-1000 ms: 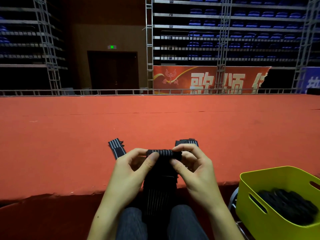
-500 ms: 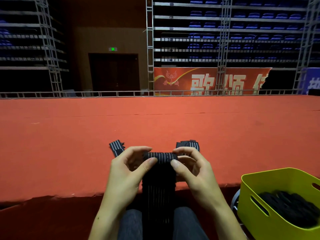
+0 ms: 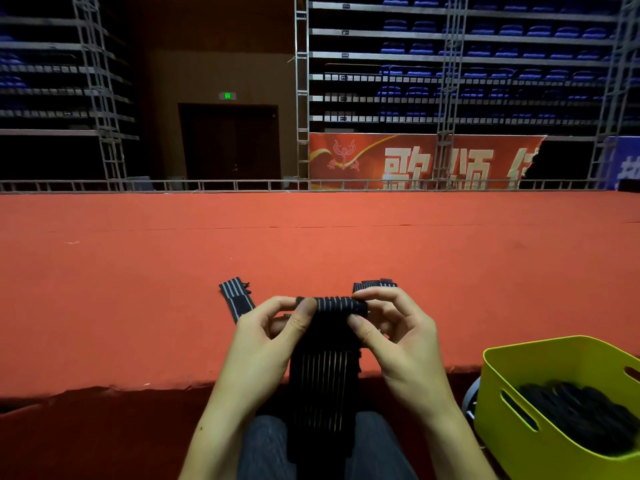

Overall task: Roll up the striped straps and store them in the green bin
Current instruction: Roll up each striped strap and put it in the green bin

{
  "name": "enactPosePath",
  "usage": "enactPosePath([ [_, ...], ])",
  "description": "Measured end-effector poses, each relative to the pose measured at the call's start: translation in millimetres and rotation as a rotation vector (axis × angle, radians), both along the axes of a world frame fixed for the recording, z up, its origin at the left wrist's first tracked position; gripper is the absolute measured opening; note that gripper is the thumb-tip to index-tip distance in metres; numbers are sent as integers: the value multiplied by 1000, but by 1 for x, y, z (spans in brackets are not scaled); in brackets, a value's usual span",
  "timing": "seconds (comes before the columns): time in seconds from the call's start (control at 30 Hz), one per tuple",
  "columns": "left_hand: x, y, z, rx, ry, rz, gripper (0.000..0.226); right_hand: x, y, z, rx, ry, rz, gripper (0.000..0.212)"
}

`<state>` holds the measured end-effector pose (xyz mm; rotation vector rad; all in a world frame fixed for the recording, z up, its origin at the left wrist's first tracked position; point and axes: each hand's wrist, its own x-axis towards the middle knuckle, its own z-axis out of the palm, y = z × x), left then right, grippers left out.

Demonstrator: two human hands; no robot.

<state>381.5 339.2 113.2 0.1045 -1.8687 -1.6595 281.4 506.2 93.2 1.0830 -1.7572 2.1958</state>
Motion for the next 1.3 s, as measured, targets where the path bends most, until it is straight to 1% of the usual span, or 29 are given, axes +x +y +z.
enactPosePath([
  [0.07,0,0,1,29,3,-10,29,0,0,0,-6,11,15,26],
  [0.2,3,0,3,100,36,-26,20,1,0,0,-36,11,77,21],
  [0.33,4,-1,2,135,36,-64,24,0,2,-1,29,2,98,31],
  [0.37,4,-1,2,136,40,-65,25,-2,2,-2,39,-15,100,31],
  [0.43,3,-2,1,127,53,-64,28,-2,2,-1,40,-84,110,30],
  [0.5,4,-1,1,95,62,-63,30,-1,1,-1,60,-110,111,32],
  [0.63,7,0,4,46,84,-68,30,3,-1,2,72,-67,102,30],
  [0.87,7,1,5,104,40,-68,22,4,1,2,-19,-55,122,29],
  [1.0,7,5,6,117,10,-48,26,3,2,0,29,-4,71,32],
  [1.17,6,5,5,92,46,-24,17,3,2,-2,48,3,85,38],
  [1.3,7,3,2,63,48,-69,24,1,4,-3,81,-21,88,36],
])
